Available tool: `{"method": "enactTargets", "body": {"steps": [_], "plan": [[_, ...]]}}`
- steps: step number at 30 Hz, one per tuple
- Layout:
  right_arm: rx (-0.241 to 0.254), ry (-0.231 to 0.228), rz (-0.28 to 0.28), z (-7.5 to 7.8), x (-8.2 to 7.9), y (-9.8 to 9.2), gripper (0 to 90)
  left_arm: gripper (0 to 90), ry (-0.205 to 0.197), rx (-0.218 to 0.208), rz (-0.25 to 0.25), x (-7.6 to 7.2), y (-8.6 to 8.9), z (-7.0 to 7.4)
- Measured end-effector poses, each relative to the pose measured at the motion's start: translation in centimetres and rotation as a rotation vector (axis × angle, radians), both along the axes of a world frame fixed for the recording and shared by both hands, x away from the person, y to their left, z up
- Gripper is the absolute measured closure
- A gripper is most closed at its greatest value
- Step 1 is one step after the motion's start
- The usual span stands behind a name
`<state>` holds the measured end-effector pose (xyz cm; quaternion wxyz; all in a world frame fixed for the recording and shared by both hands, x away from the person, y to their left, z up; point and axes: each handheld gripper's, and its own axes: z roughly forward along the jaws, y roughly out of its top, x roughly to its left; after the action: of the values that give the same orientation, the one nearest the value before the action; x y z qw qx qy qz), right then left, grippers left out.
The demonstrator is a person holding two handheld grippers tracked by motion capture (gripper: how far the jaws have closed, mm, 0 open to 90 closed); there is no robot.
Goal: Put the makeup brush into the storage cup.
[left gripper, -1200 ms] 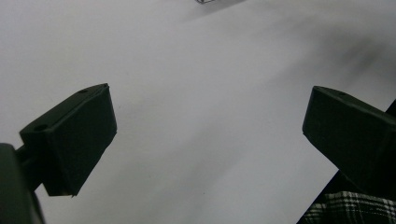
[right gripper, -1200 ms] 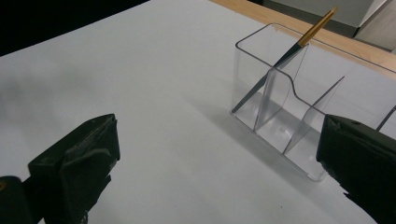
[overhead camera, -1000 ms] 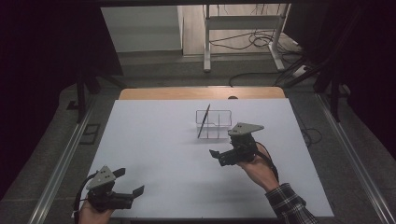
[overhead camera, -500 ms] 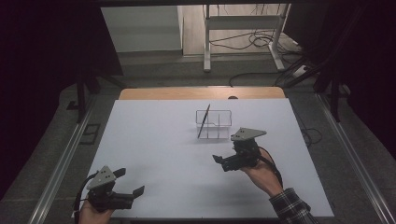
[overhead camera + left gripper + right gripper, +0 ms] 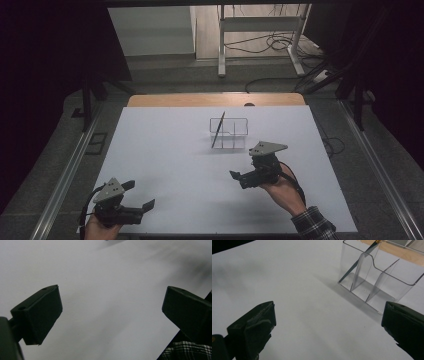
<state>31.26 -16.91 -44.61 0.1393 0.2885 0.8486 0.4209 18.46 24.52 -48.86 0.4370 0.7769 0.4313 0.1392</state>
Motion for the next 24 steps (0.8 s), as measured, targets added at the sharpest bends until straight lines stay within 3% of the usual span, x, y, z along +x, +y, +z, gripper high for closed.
{"method": "enactTargets", "body": {"steps": [24], "plan": [[-0.007,-0.003,-0.009,0.1,-1.6,-1.3,0.0,3.4,0.0,0.0,0.0,0.0,0.0,0.0]]}}
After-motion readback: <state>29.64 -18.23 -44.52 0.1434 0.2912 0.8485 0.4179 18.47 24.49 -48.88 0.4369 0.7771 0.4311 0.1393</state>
